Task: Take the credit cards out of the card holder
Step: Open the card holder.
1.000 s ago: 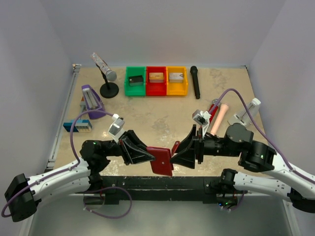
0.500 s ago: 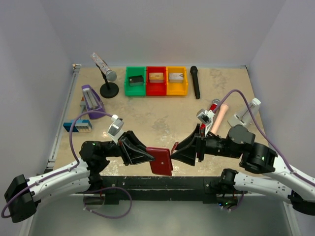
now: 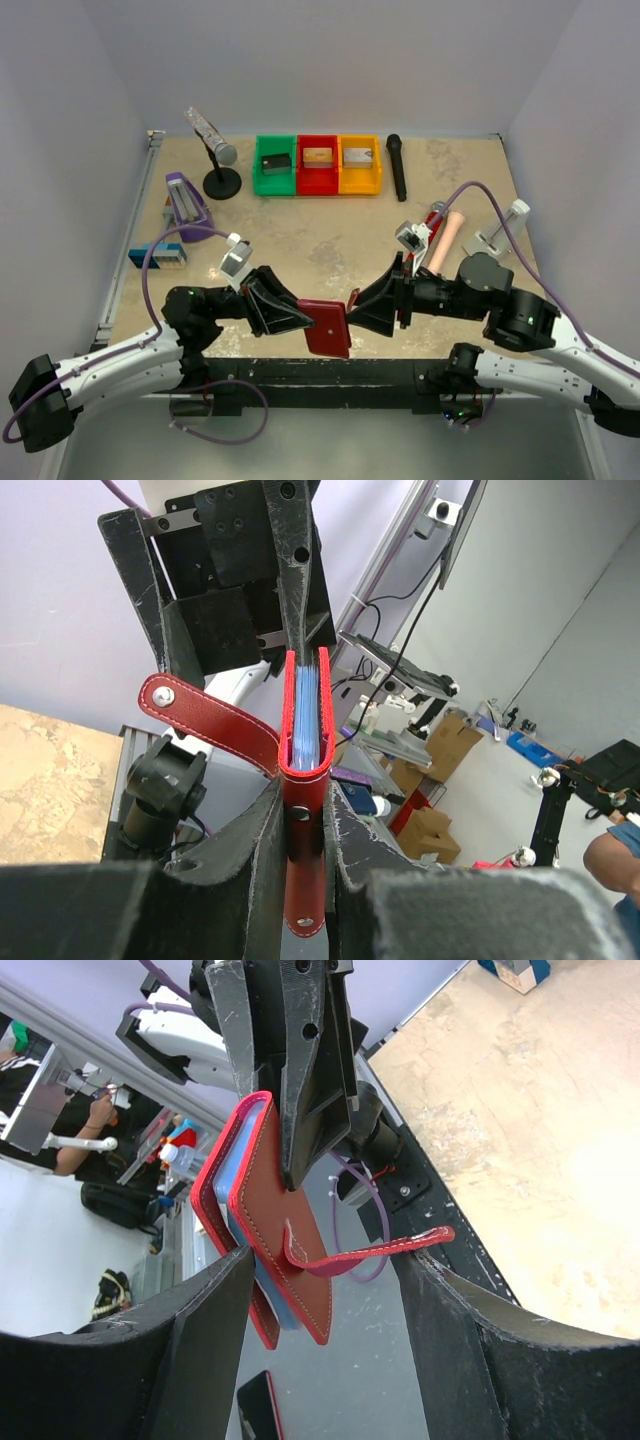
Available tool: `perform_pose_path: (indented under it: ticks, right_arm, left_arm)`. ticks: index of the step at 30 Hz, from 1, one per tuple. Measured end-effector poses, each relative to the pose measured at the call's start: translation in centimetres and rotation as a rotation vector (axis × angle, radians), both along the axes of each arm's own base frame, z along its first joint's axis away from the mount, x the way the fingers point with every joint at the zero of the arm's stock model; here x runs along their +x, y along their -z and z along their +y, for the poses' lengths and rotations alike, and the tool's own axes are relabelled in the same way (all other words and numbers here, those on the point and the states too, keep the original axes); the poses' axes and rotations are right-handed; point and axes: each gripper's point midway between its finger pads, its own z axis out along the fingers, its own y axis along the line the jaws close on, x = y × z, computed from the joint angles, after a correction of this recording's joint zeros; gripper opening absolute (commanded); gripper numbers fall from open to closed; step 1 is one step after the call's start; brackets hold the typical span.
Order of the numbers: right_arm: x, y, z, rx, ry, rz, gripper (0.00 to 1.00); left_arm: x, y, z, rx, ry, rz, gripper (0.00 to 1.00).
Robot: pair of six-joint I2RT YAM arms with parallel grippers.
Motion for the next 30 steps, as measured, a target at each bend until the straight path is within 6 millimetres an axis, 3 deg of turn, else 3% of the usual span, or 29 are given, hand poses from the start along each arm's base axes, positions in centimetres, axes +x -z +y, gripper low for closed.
perform_pose_path:
  ticks: [23, 27, 30]
  right_arm:
    - [-0.5, 1.5, 2.3, -0.078, -0.095, 0.049, 0.61]
    - [-0.6, 2.0, 2.8, -0.096, -0.111, 0.061, 0.56]
    - [-0.7, 2.2, 3.0, -0.101, -0.127, 0.065, 0.45]
  left_arm:
    - [0.0, 0.6, -0.4, 0.024, 0.022, 0.012, 0.00]
    - [-0.1, 0.7, -0.5, 0.028, 0.034, 0.020, 0.00]
    - [-0.1, 0.8, -0.5, 0.031, 0.037, 0.023, 0.02]
